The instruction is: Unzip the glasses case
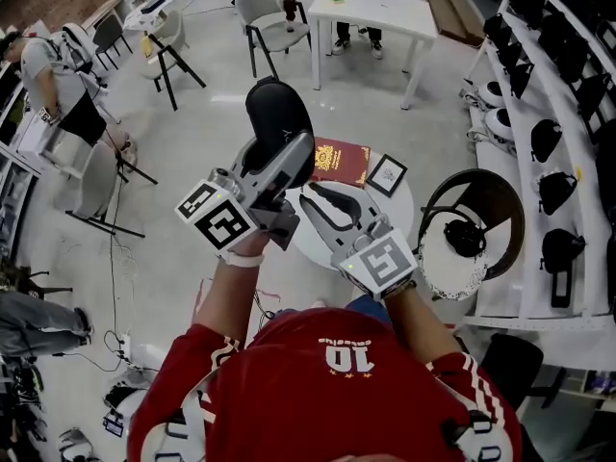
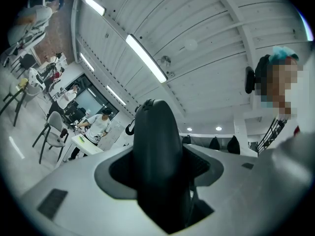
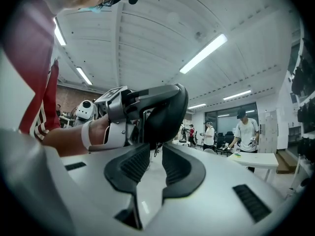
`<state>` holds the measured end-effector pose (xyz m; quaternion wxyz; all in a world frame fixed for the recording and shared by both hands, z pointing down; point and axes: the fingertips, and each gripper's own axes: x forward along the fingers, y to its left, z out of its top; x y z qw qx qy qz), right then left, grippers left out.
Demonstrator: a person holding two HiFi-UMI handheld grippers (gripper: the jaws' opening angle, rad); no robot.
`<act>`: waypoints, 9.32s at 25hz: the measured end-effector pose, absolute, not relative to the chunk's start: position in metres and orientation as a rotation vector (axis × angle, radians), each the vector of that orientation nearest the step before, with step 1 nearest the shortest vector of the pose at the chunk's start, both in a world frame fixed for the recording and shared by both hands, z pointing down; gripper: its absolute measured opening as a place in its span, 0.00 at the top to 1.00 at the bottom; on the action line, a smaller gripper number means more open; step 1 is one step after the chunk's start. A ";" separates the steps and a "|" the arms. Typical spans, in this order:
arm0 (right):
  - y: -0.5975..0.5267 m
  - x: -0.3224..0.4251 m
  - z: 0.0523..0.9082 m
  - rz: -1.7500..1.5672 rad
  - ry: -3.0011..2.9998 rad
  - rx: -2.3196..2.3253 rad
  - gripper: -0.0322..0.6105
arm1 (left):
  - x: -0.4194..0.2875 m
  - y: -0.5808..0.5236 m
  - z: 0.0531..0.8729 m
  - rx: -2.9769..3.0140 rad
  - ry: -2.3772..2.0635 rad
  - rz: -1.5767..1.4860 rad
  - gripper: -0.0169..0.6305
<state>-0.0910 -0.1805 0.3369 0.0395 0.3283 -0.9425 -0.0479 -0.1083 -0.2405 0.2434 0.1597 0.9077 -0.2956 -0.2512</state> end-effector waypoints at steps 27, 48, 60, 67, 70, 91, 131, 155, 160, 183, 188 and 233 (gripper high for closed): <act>-0.166 -0.095 0.340 -0.325 -2.875 1.020 0.92 | -0.103 -0.230 0.251 2.590 -0.826 -0.648 0.55; -0.184 -0.075 0.334 -0.420 -2.764 1.103 0.92 | -0.101 -0.224 0.286 2.557 -0.686 -0.521 0.55; -0.191 -0.065 0.326 -0.457 -2.730 1.127 0.92 | -0.090 -0.210 0.307 2.583 -0.563 -0.358 0.55; -0.199 -0.053 0.324 -0.487 -2.681 1.152 0.92 | -0.080 -0.201 0.326 2.623 -0.468 -0.246 0.55; -0.201 -0.050 0.323 -0.493 -2.660 1.159 0.92 | -0.078 -0.197 0.333 2.636 -0.440 -0.193 0.55; -0.202 -0.042 0.356 -0.558 -2.500 1.055 0.92 | -0.058 -0.167 0.399 2.598 -0.167 0.225 0.55; -0.196 0.125 0.427 0.064 -2.475 1.613 0.91 | 0.017 -0.283 0.701 1.867 -0.345 0.185 0.55; -0.224 0.164 0.480 0.185 -2.389 1.546 0.91 | 0.023 -0.327 0.848 1.691 -0.554 0.349 0.55; -0.228 0.161 0.477 0.182 -2.392 1.534 0.91 | 0.015 -0.327 0.844 1.750 -0.592 0.415 0.49; -0.228 0.139 0.443 0.135 -2.487 1.481 0.91 | -0.045 -0.324 0.792 1.791 -0.755 0.309 0.49; -0.231 0.132 0.429 0.099 -2.510 1.478 0.91 | -0.044 -0.318 0.752 1.902 -0.763 0.310 0.49; -0.184 0.073 0.323 -0.144 -2.663 1.700 0.91 | -0.091 -0.234 0.344 2.827 -1.133 -0.165 0.72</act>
